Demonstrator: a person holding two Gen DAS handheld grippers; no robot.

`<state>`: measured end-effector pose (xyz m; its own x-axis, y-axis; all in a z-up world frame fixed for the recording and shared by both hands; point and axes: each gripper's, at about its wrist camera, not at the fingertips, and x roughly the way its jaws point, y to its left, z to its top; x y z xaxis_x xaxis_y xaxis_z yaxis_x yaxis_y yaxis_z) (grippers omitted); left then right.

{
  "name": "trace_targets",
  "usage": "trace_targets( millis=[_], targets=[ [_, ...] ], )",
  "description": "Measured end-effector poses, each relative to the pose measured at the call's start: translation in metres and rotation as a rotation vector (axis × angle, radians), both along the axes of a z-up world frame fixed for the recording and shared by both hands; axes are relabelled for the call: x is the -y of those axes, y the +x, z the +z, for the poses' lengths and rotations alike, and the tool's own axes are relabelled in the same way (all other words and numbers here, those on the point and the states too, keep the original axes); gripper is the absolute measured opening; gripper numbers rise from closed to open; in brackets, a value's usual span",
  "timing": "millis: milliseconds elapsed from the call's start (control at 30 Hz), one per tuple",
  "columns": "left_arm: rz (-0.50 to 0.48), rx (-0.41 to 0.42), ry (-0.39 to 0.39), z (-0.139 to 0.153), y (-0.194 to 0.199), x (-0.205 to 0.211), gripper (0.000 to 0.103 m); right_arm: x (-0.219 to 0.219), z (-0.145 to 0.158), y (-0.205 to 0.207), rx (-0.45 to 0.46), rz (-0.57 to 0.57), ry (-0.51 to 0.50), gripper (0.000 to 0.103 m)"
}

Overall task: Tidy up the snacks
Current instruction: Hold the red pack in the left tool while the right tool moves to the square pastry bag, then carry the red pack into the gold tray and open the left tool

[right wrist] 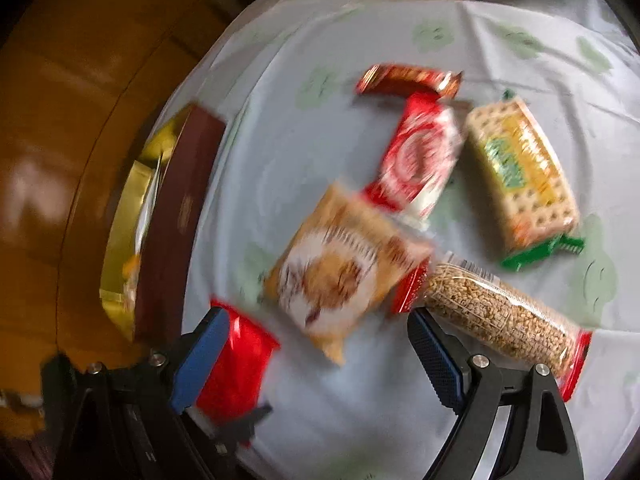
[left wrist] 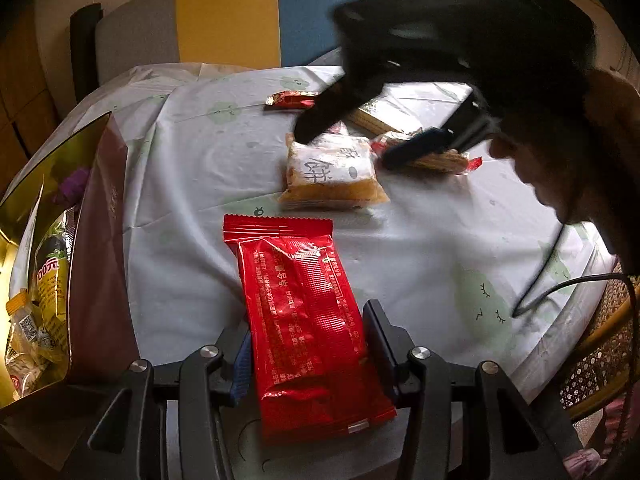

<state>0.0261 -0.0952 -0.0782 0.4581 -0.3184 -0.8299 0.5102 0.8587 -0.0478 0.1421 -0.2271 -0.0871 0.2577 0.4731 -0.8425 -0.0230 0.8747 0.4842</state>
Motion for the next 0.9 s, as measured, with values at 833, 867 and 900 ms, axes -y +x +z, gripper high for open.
trace_targets(
  millis=[833, 867, 900],
  targets=[
    [0.006, 0.004, -0.006, 0.002, -0.002, -0.004, 0.05, -0.06, -0.013, -0.025, 0.091, 0.297, -0.451, 0.064],
    [0.004, 0.005, -0.003, 0.001, -0.001, -0.003, 0.05, -0.057, -0.013, -0.027, 0.096, 0.29, -0.438, 0.064],
    [0.003, 0.007, -0.001, 0.001, -0.002, -0.002, 0.05, -0.051, -0.012, -0.03, 0.102, 0.284, -0.424, 0.064]
  ],
)
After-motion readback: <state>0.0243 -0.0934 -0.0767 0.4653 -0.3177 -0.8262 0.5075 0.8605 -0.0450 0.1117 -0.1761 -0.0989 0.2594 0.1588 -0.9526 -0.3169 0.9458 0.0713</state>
